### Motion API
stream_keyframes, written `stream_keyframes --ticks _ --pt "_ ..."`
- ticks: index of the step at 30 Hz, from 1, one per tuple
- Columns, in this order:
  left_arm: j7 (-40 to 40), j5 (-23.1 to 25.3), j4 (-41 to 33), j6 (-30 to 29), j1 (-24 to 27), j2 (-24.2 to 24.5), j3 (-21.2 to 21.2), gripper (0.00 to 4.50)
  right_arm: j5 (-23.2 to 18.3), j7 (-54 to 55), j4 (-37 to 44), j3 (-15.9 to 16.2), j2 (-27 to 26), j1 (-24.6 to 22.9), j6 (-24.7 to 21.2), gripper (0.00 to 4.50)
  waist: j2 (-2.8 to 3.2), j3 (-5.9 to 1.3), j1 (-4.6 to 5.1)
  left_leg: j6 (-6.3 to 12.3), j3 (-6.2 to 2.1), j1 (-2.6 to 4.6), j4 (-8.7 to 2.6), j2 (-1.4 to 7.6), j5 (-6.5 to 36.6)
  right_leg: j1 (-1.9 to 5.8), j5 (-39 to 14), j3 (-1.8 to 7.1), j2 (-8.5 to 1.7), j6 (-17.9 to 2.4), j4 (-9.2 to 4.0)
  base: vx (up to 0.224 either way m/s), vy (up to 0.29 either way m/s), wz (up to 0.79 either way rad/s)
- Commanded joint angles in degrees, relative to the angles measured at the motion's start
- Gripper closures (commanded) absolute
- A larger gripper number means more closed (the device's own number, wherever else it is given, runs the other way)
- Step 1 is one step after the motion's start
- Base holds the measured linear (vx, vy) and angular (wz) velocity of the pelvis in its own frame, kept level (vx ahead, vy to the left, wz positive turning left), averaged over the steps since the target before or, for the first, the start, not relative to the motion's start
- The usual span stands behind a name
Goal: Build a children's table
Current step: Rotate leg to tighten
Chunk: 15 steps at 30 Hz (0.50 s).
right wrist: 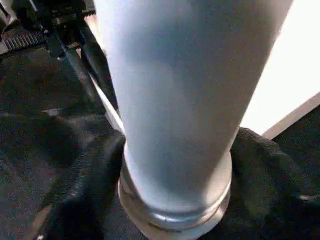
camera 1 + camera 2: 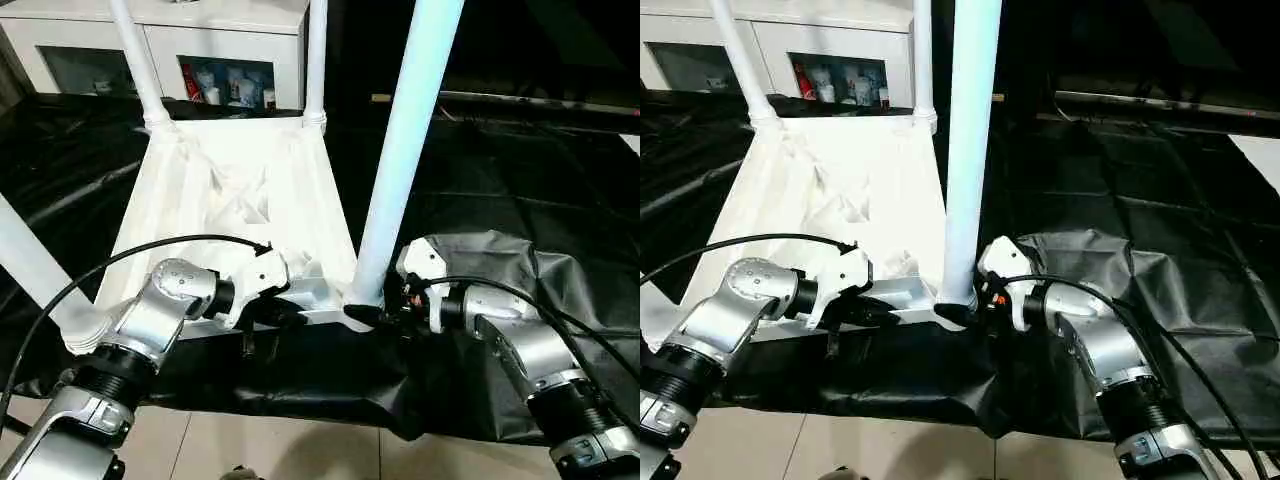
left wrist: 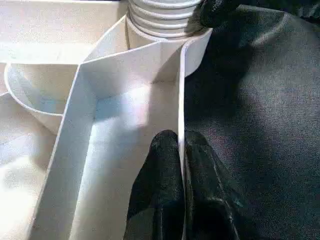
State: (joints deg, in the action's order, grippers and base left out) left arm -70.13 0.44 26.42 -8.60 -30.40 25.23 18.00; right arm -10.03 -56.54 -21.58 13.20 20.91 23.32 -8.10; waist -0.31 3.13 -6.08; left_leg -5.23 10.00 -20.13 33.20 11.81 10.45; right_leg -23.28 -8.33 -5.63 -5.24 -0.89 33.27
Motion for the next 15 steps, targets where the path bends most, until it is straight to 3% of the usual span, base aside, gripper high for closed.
stream_keyframes --ticks 1,4,11,15 --pt "-0.94 -1.31 -2.34 0.23 -0.45 -0.79 0.38 4.5 1.03 -0.27 -0.67 0.34 -0.09 1.13 0.86 1.32 -0.77 -4.04 0.2 3.03 0.06 0.01 -3.71 1.34 10.27 3.13 -17.28 2.91 -3.25 -9.99 -3.12 0.0 0.0 0.0" --pt "-1.0 -1.24 -2.34 0.15 -0.25 -0.65 0.43 4.5 1.27 -0.24 -1.16 0.41 -0.22 1.22 1.14 1.65 -0.74 -4.03 0.25 2.99 0.05 0.03 -3.71 1.35 10.42 3.1 -17.71 2.88 -3.26 -9.81 -3.17 0.0 0.0 0.0" --pt "-0.85 -1.41 -2.09 -0.01 -0.29 -0.79 0.23 4.5 0.7 0.44 -2.14 -0.34 -1.27 1.13 1.43 1.78 -0.72 -4.03 0.47 2.84 -0.01 0.05 -3.73 1.35 10.92 3.09 -17.84 2.88 -3.22 -9.98 -3.16 0.0 0.0 0.0" --pt "6.2 1.69 2.79 -1.52 -2.76 -3.26 0.11 4.5 -0.14 9.9 -7.31 -4.66 -5.73 1.3 -0.3 1.79 -0.54 -3.78 0.98 1.8 0.0 0.2 -3.76 1.16 13.06 2.72 -20.97 2.86 -3.12 -9.5 -3.63 0.0 0.0 0.0"
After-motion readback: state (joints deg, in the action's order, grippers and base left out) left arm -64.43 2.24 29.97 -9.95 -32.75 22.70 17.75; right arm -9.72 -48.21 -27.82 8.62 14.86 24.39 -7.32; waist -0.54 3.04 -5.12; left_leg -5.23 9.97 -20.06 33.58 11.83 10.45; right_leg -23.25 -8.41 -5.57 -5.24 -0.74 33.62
